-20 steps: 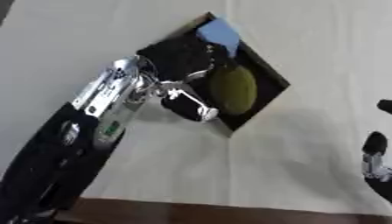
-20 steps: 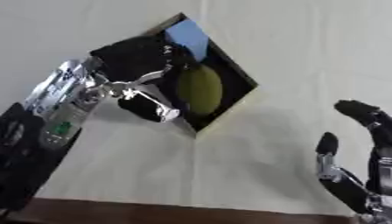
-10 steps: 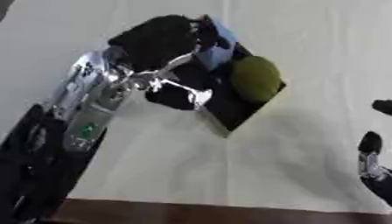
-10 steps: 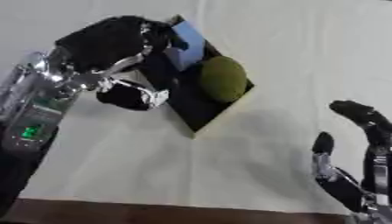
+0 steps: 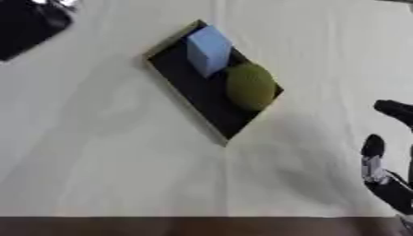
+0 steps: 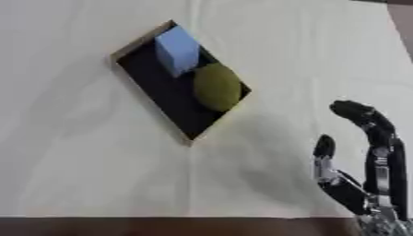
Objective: Pick up objects on the table and place them in the box.
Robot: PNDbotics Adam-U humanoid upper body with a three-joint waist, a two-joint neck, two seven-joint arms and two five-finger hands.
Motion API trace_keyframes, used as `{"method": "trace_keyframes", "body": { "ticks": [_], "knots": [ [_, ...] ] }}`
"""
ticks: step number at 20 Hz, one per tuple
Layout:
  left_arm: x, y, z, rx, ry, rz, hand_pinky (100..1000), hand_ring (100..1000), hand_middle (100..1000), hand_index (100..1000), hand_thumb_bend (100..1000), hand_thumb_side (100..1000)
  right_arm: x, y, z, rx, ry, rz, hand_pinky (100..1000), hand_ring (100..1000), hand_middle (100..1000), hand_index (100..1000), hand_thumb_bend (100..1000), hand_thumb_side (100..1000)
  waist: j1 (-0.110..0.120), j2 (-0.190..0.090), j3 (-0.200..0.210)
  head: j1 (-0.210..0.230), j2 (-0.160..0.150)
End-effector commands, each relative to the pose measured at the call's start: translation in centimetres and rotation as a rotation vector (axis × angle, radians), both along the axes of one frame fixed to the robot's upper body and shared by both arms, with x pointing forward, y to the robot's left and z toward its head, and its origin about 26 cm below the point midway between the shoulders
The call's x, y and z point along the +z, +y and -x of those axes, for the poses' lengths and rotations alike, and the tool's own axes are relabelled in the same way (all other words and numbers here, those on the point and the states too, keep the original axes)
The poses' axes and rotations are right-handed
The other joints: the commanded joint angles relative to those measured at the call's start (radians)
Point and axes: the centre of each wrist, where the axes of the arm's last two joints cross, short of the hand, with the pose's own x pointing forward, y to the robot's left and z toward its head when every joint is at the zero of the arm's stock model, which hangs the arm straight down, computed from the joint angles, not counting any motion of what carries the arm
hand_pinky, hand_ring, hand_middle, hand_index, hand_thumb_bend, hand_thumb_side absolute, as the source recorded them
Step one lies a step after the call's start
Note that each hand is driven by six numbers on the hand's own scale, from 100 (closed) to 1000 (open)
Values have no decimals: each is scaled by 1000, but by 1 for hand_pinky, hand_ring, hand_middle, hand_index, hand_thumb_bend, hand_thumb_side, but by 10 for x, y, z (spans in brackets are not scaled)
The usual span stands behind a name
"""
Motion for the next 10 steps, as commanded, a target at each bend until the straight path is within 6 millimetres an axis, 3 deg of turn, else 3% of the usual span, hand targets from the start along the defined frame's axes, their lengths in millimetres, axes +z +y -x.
{"method": "trace_keyframes", "body": {
  "ticks": [1,6,10],
  "knots": [
    [8,29,7,-4,-113,141,873,675,654,803,100,624,6,-2,0,14,-45,16,817,751,675,784,100,559,2,-23,-2,-2,-4],
    [-18,75,9,81,-183,228,893,701,679,816,100,598,6,0,-1,36,-58,7,814,750,677,790,100,567,2,-18,-1,10,-9],
    [-40,97,12,135,-159,256,909,717,697,835,100,682,6,4,-2,116,-57,-45,818,753,688,808,100,594,0,-17,3,23,-11]
  ]
}}
